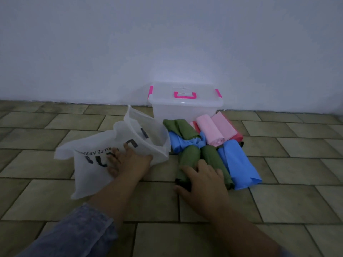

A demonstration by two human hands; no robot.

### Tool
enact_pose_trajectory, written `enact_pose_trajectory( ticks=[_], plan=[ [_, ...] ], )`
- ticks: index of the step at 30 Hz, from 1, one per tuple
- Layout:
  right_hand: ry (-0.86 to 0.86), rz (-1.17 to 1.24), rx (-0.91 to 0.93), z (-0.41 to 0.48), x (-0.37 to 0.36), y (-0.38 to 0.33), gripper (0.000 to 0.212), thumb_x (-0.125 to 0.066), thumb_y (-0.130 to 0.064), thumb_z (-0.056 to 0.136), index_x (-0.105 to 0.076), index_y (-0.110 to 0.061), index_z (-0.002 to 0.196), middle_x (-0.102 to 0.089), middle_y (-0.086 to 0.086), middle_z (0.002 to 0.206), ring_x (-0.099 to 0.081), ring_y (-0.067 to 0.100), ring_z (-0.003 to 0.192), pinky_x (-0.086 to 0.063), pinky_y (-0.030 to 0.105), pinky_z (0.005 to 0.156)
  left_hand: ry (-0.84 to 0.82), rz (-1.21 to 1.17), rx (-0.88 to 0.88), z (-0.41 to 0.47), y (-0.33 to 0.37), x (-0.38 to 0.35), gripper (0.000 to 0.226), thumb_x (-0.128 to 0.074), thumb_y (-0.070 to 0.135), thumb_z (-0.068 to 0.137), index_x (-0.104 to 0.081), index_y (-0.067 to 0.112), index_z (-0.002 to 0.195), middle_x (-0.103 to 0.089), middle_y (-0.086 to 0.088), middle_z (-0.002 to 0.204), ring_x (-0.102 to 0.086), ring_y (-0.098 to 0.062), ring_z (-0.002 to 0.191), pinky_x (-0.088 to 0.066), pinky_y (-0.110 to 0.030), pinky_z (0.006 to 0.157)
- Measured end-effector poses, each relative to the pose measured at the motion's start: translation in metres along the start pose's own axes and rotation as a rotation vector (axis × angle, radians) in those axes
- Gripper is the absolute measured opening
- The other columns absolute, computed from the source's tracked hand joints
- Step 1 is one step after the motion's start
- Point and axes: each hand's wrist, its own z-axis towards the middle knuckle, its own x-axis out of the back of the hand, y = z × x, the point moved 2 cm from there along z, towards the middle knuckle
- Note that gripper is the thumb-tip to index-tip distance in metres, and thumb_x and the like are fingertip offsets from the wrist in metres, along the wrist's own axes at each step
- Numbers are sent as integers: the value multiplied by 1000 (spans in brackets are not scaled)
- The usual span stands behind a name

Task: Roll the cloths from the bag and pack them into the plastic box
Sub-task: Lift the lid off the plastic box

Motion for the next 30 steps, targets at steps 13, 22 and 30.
enact_pose_trajectory(
  ticks=[13, 22, 30],
  plan=[
    [92, 626, -651, 95, 38, 156, 70, -63, -52, 80, -42, -17, 137, -41, 20, 137, -51, 33, 112, -43, 37, 90, 47, -511, -503, -16, 108, 96, 75, -62, 45, 85, -22, 32, 147, -12, 3, 158, -20, -23, 142, -27, -46, 111],
    [1, 794, -625, 212, 47, 164, 58, -60, -47, 84, -52, -9, 127, -60, 12, 118, -55, 25, 99, -44, 36, 88, -213, -659, -101, 100, 183, 92, 52, -60, 28, 90, -47, 5, 134, -43, -14, 142, -42, -34, 125, -38, -40, 100],
    [42, 750, -672, 265, 42, 172, 32, -61, -33, 85, -55, -2, 84, -56, 11, 71, -56, 26, 57, -56, 42, 62, -263, -661, -12, 125, 194, 64, 37, -60, 20, 90, -51, 5, 122, -57, -17, 112, -60, -34, 90, -54, -47, 80]
  ],
)
